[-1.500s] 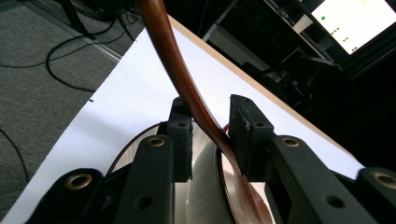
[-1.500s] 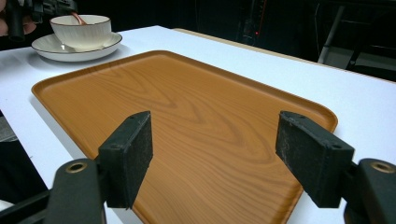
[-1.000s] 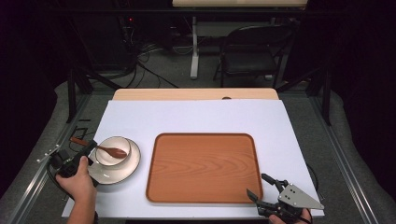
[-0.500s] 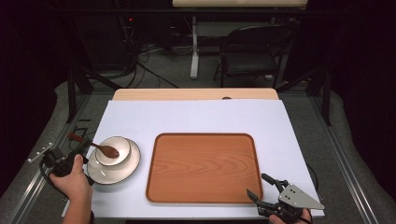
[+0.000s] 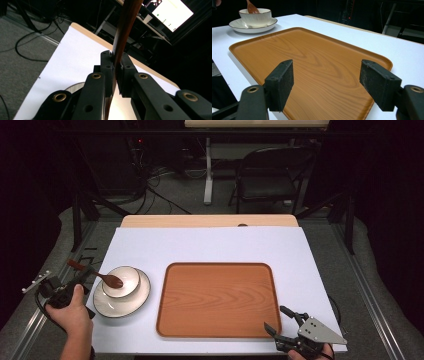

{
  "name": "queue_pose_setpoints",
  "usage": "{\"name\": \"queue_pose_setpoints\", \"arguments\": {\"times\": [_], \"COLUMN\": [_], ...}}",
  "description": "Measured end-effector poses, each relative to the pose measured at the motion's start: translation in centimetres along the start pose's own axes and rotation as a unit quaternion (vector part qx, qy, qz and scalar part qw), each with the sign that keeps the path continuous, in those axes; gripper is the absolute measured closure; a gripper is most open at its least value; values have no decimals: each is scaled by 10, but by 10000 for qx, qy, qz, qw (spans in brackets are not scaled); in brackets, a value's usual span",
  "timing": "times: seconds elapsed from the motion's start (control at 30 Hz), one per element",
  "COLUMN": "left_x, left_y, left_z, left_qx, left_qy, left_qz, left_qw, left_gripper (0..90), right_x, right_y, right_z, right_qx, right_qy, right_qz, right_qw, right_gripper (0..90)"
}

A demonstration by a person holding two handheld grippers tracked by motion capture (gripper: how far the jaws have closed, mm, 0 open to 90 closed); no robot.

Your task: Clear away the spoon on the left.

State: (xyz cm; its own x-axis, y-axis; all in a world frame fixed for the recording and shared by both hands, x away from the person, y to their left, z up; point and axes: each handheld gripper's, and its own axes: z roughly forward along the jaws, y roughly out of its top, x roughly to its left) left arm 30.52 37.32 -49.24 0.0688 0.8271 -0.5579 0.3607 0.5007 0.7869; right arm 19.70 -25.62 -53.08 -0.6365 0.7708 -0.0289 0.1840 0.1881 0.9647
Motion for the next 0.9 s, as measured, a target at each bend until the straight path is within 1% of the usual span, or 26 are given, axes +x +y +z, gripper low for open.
{"name": "queue_pose_setpoints", "arguments": {"times": [0.07,0.1,0.17,0.2,0.27,0.3,0.37,0.4,0.5,0.6,0.67,0.7,0.77,0.9], "left_x": [-4,-7,-9,-13,-16,-19,-20,-25,-32,-37,-39,-43,-46,-53], "left_y": [3,6,7,11,13,15,16,19,21,24,24,25,25,22], "left_z": [0,-1,-2,-2,-3,-4,-4,-4,-5,-6,-5,-5,-5,-3], "left_qx": [18,45,53,91,122,150,155,195,256,337,326,377,413,489], "left_qy": [17,34,34,27,-1,3,7,57,102,125,118,162,173,203], "left_qz": [121,253,284,424,469,534,551,695,904,1027,1065,1172,1256,1457], "left_qw": [9999,9997,9996,9991,9988,9985,9984,9974,9955,9941,9937,9923,9911,9879], "left_gripper": [844,844,844,844,844,844,844,844,845,845,845,845,845,845], "right_x": [0,0,0,0,0,0,0,0,0,0,0,0,0,0], "right_y": [0,0,0,0,0,0,0,0,0,0,0,0,0,0], "right_z": [0,0,0,0,0,0,0,0,0,0,0,0,0,0], "right_qx": [1,0,7,5,6,2,0,8,2,5,6,5,4,7], "right_qy": [0,1,-4,-3,-2,0,4,4,5,8,5,8,10,10], "right_qz": [-6,-3,33,33,28,10,6,0,4,15,8,5,5,9], "right_qw": [10000,10000,10000,10000,10000,10000,10000,10000,10000,10000,10000,10000,10000,10000], "right_gripper": [273,273,273,273,273,273,273,273,273,273,273,273,273,273]}}
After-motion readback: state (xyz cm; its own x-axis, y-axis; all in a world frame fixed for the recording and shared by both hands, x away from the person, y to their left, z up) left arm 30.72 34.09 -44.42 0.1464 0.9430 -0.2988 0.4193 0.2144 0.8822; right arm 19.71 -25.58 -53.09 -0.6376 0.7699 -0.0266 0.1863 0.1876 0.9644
